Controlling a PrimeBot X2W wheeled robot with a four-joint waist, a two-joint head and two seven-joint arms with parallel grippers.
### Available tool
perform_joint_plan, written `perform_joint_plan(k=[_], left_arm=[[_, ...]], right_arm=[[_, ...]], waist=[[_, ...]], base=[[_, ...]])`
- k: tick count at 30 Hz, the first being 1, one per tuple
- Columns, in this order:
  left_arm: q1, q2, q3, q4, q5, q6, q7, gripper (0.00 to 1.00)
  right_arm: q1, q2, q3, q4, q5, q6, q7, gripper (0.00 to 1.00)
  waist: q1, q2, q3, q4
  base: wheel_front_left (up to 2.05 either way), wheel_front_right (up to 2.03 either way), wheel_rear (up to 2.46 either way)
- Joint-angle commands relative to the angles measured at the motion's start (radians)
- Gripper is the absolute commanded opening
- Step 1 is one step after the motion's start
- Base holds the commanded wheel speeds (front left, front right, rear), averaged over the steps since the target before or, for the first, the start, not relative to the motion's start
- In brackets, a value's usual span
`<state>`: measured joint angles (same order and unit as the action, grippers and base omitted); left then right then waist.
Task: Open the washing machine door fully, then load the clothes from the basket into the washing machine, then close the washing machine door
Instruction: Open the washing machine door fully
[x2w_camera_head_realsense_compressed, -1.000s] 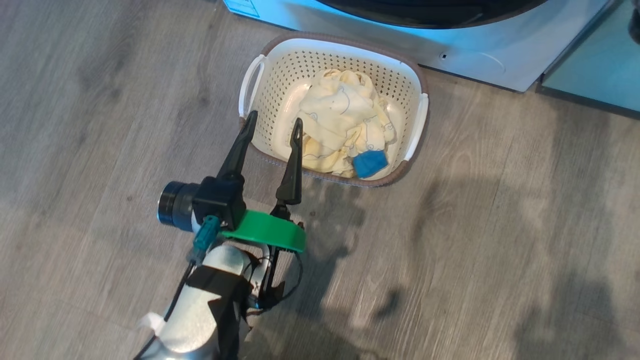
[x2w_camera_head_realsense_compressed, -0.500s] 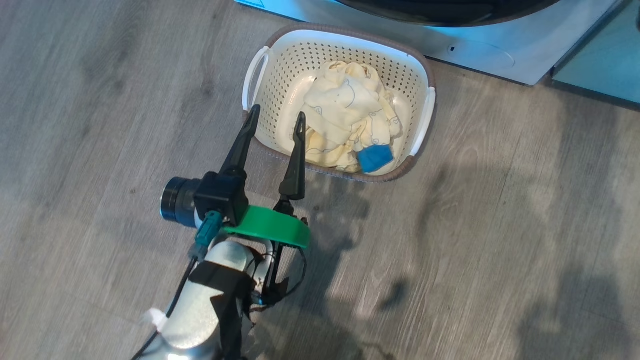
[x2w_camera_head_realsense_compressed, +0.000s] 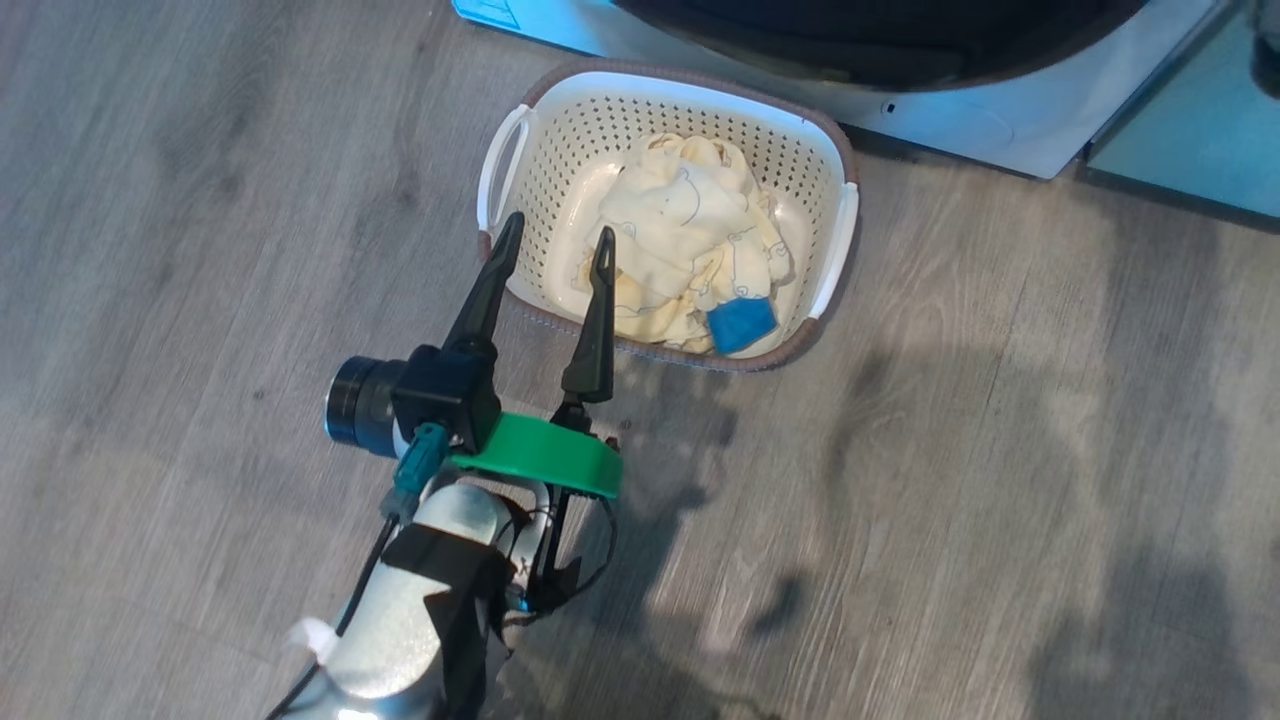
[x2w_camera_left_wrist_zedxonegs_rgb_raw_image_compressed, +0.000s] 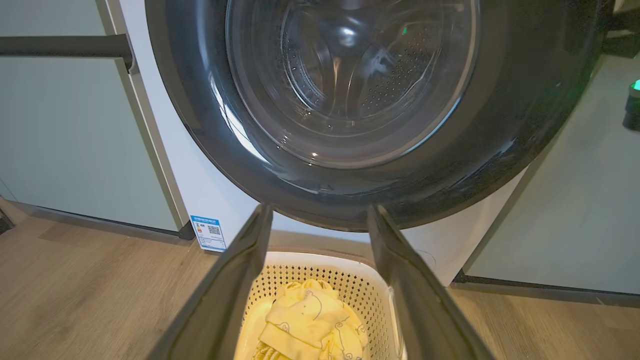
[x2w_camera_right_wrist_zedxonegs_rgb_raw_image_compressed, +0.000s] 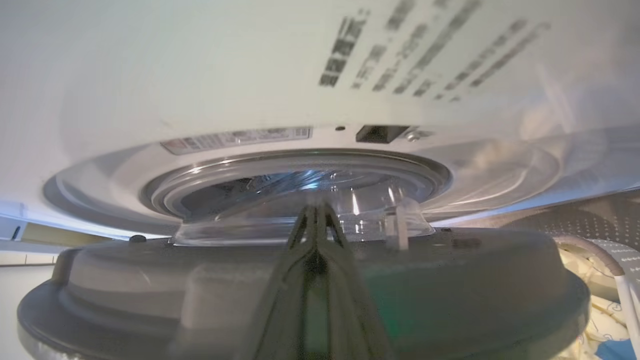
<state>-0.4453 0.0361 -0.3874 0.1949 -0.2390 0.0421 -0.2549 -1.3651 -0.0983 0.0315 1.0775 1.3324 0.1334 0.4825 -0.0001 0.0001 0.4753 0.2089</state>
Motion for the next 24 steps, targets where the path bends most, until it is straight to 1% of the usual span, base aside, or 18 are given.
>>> perform_joint_plan(k=[1,13,18,24], left_arm=[[-0.011,0.014,0.03,-0.026,0.001,0.006,-0.007,1.0],[0.004,0.014,0.039,-0.016,0.011,0.003,-0.007,1.0],[0.013,0.014,0.042,-0.011,0.01,0.002,-0.007,1.0],[0.029,0.014,0.049,-0.004,0.009,-0.002,-0.007,1.0]], right_arm=[[0.001,0.041,0.017,-0.044,0.009,-0.003,0.022,0.0],[0.137,0.047,0.071,-0.174,0.067,-0.003,0.156,0.0],[0.195,0.048,0.082,-0.234,0.105,-0.003,0.199,0.0],[0.279,0.048,0.127,-0.319,0.158,-0.003,0.234,0.0]], waist=[[0.0001,-0.0001,-0.003,-0.002],[0.0001,-0.0001,-0.036,-0.014],[0.0001,-0.0001,-0.055,-0.013],[0.0001,-0.0001,-0.08,-0.013]], base=[[0.0,0.0,0.0],[0.0,0.0,0.0],[0.0,0.0,0.0],[0.0,0.0,0.0]])
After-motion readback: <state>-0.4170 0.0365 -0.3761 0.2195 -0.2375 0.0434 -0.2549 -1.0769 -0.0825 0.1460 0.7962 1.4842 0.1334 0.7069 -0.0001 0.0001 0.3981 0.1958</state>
